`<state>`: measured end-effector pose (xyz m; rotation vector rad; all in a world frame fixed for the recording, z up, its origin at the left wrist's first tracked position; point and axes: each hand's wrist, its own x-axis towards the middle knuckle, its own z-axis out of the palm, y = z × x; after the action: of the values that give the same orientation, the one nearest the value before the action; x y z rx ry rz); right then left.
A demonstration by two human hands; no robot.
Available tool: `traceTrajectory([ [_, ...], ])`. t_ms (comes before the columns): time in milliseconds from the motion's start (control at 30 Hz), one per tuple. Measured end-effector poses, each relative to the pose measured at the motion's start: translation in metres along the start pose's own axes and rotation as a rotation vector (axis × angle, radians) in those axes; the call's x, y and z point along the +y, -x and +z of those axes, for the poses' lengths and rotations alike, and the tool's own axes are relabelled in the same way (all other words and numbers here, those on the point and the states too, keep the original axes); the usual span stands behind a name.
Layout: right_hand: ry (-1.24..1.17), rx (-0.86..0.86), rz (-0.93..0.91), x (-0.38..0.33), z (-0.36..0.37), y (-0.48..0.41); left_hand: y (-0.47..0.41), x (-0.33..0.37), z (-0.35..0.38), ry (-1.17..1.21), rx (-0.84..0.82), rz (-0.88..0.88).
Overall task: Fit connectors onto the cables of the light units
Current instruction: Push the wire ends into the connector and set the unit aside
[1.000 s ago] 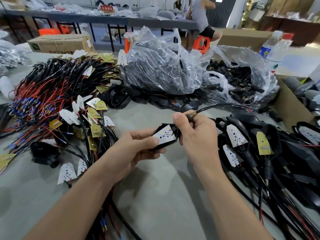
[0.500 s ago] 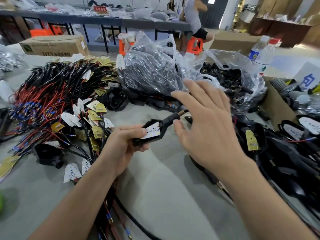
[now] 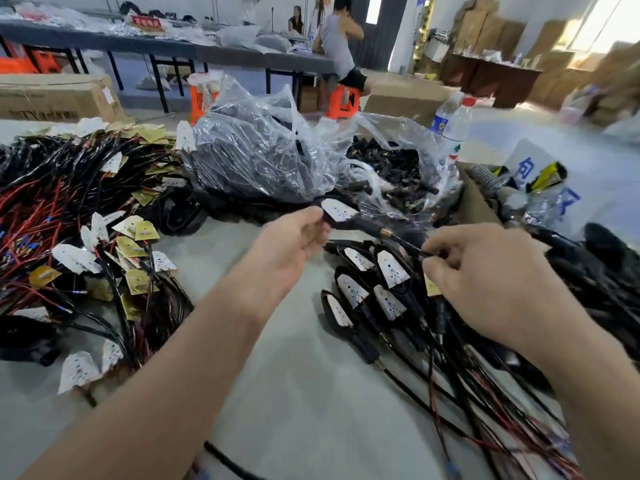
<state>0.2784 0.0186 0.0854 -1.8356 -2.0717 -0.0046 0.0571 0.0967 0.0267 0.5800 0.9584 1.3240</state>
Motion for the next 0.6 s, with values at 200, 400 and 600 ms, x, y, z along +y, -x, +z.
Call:
traceTrajectory([
  [200, 0.174, 0.047, 0.251, 0.029, 0.040, 0.015, 0.003, -0.040, 0.021, -0.447, -0.239, 0.069],
  [400, -0.024, 0.318, 0.067, 0.004, 0.059, 0.016, 0.019, -0.045, -0.003, -0.676, -0.066, 0.219],
  [600, -0.215, 0.007, -0.129, -0.060, 0.115, -0.010, 0.031, -0.025, -0.041, -1.119, 0.244, 0.391],
])
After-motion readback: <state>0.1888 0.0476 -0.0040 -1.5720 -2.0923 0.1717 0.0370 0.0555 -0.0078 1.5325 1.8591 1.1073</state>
